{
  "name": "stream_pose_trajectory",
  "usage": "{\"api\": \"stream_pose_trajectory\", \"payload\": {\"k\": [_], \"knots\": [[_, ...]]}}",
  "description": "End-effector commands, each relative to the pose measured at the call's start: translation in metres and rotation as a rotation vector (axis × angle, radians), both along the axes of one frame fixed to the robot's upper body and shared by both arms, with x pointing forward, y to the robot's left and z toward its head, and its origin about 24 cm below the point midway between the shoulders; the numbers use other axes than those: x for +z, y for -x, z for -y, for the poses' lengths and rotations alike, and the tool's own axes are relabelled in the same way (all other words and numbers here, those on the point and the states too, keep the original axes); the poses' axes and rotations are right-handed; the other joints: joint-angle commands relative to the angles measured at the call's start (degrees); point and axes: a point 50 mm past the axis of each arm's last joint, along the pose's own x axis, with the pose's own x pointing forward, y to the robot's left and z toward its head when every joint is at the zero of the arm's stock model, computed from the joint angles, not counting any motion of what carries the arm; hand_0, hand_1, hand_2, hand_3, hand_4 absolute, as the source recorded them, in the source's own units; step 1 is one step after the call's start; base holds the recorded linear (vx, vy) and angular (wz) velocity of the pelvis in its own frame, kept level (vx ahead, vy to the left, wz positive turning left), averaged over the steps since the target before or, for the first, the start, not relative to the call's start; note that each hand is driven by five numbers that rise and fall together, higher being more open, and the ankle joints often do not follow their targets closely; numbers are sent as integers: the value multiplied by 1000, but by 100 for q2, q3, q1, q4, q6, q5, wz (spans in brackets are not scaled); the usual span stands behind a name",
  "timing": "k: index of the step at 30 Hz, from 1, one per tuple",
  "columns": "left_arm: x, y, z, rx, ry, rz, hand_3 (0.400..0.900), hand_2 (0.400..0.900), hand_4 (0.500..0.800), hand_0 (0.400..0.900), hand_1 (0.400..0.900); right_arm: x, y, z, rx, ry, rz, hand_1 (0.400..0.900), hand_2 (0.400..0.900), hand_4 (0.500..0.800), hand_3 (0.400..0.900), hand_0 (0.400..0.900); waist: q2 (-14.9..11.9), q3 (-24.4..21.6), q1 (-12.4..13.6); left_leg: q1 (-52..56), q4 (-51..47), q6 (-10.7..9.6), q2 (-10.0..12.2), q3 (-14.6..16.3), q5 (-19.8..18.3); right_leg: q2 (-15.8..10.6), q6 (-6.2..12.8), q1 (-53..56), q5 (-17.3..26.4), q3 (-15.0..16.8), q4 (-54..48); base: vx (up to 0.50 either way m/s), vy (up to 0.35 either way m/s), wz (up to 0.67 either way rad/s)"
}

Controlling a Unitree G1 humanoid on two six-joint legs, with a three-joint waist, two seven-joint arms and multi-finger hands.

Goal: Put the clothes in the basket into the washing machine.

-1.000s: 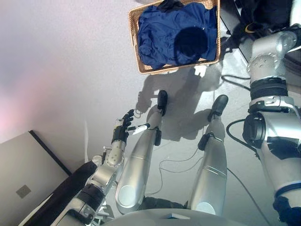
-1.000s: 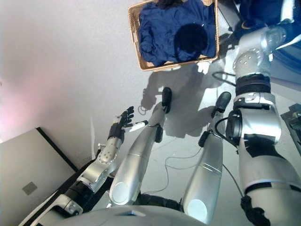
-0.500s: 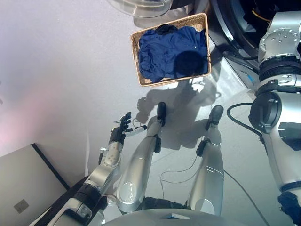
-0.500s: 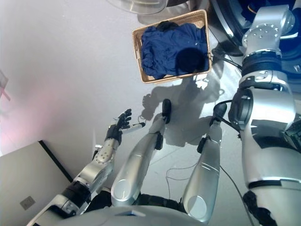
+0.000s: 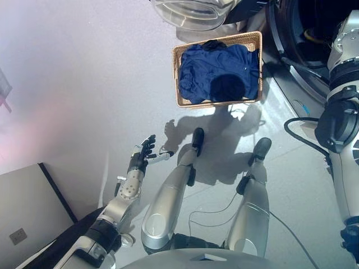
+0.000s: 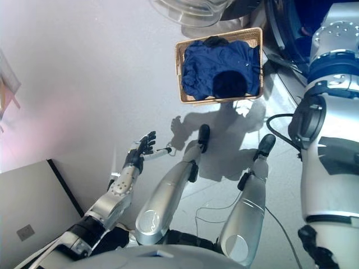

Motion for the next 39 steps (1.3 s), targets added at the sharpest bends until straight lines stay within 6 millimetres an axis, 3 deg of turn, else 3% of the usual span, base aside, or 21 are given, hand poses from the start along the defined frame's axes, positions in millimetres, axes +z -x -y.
{"api": "stream_pose_trajectory", "payload": {"k": [1,4,10,18,22,26,32,33,34,35,36,37,38,39], "knots": [[-17,20,-11,18,-35,-67,900,900,800,900,900,17,10,6,-80,146,58,900,900,800,900,900,232,-818,4,-111,319,-156,-171,-210,-861,13,206,-38,-442,-137,382,0,0,0],[-17,21,-11,15,-35,-71,900,900,800,900,900,15,8,0,-78,114,82,900,900,800,900,900,216,-801,-15,-106,315,-158,-163,-220,-855,31,196,-24,-434,-136,361,0,0,0],[-17,19,-9,34,-26,-70,900,900,800,900,900,5,-4,-38,-20,97,162,900,900,800,900,900,143,-733,-97,-106,365,-154,-142,-204,-861,65,159,-41,-434,-78,409,-8,14,-4],[-16,18,-7,72,-18,-67,900,900,800,900,900,-27,-13,-91,26,209,38,900,900,800,900,900,-15,-622,-264,-28,452,-142,-100,-154,-897,133,102,68,-424,-61,428,-10,13,-6],[-13,18,-6,92,-10,-54,900,900,800,900,900,-72,-13,-123,105,301,-21,900,900,800,900,900,-127,-558,-383,78,511,-129,-66,-137,-926,148,73,182,-415,-68,457,-1,9,-9],[-12,22,-9,115,1,-40,900,900,800,900,900,-133,-6,-133,172,488,-181,900,900,800,900,900,-221,-493,-489,250,523,-118,-33,-137,-937,175,55,385,-425,-108,470,-3,-1,-5],[-16,27,-15,148,-19,-47,900,900,800,900,900,-216,11,-123,244,751,-523,900,900,800,900,900,-359,-520,-623,564,430,-113,31,-113,-948,243,52,676,-400,-161,370,27,-3,-9],[-16,28,-17,154,-27,-45,900,900,800,900,900,-246,19,-116,291,854,-669,900,900,800,900,900,-401,-569,-636,694,404,-112,46,-98,-965,257,60,815,-400,-174,335,37,-7,-7],[-16,28,-17,154,-27,-46,900,900,800,900,900,-246,20,-116,292,855,-670,900,900,800,900,900,-396,-561,-641,714,396,-113,47,-102,-964,259,60,837,-398,-179,326,62,-16,-10],[-18,30,-22,162,-43,-48,900,900,800,900,900,-267,30,-106,315,968,-771,900,900,800,900,900,-441,-615,-671,855,361,-110,65,-91,-985,283,72,976,-395,-191,276,40,-9,-5],[-18,30,-22,162,-43,-49,900,900,800,900,900,-267,30,-106,315,969,-772,900,900,800,900,900,-437,-613,-675,868,351,-110,64,-95,-981,284,73,991,-391,-196,265,85,-32,-6],[-20,31,-27,157,-55,-60,900,900,800,900,900,-300,44,-90,439,1042,-895,900,900,800,900,900,-491,-697,-666,1063,272,-120,83,-118,-988,310,87,1206,-404,-224,192,34,-20,1],[-20,31,-27,157,-54,-59,900,900,800,900,900,-300,43,-89,439,1043,-894,900,900,800,900,900,-493,-701,-676,1053,246,-116,72,-121,-944,301,86,1201,-366,-229,162,71,-52,3],[-25,34,-30,149,-66,-80,900,900,800,900,900,-318,54,-80,520,1055,-946,900,900,800,900,900,-543,-748,-670,1188,175,-129,93,-131,-942,318,95,1356,-372,-270,95,90,-76,8]]}}
